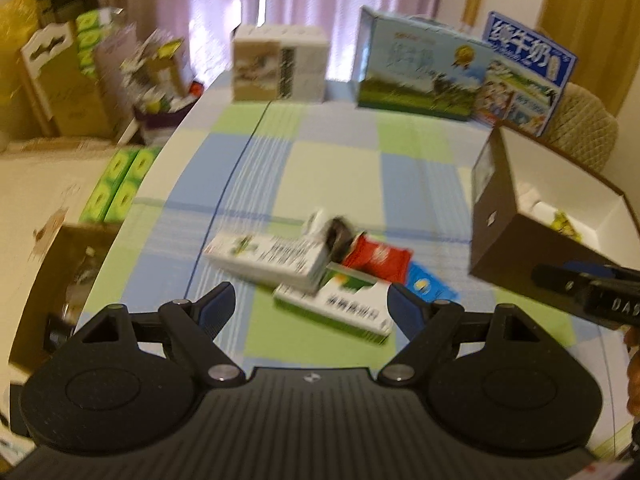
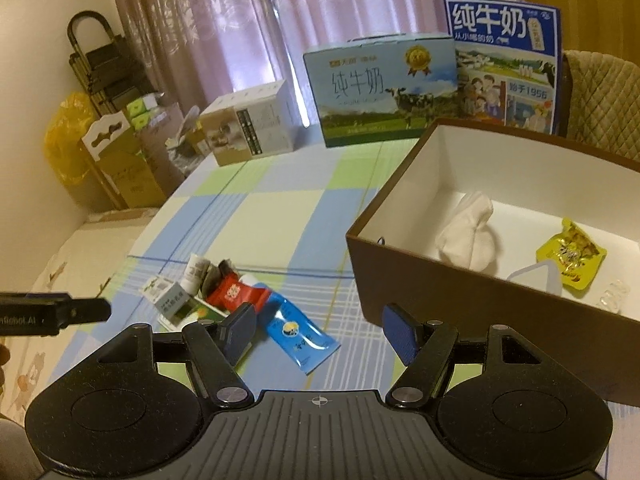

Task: Organize objects
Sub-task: 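Move both tools back toward the remaining medicine boxes on the table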

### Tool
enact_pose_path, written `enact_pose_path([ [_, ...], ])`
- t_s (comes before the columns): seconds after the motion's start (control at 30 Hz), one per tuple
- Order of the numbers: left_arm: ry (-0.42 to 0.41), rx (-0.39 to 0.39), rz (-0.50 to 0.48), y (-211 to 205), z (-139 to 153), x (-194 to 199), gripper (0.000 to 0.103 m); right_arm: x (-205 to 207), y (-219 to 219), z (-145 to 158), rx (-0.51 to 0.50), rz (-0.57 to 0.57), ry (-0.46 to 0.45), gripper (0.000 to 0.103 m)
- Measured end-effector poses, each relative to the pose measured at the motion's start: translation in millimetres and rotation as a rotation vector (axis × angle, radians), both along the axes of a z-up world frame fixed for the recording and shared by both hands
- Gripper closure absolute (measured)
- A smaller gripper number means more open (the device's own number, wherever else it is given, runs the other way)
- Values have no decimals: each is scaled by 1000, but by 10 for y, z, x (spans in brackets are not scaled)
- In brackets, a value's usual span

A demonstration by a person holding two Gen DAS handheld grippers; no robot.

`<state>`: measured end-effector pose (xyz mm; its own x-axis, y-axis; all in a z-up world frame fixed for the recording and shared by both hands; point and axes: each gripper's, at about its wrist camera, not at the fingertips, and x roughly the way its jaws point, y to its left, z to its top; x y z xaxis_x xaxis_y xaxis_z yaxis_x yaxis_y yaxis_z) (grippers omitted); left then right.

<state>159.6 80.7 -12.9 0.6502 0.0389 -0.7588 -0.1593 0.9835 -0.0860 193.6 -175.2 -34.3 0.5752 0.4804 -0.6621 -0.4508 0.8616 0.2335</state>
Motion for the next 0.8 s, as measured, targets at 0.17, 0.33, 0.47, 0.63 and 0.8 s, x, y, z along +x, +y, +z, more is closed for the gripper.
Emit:
enact_pose_path([
  [0.17, 56, -48, 52, 155, -196, 5, 22, 56, 74, -152, -33, 9, 31, 36],
  [0.33, 65, -56, 94, 182, -299, 275, 13, 164, 78, -313, -66, -15, 73, 36],
  [0.47, 91, -50, 116, 151, -413, 616, 11, 234, 51, -369, -71, -27, 86, 36],
  [0.63, 127, -66, 144, 185, -571, 971, 10, 324, 27, -449, -88, -47, 105, 36],
  [0.8, 157, -60, 162, 219, -687, 1152, 11, 402, 32, -507, -86, -55, 131, 36],
])
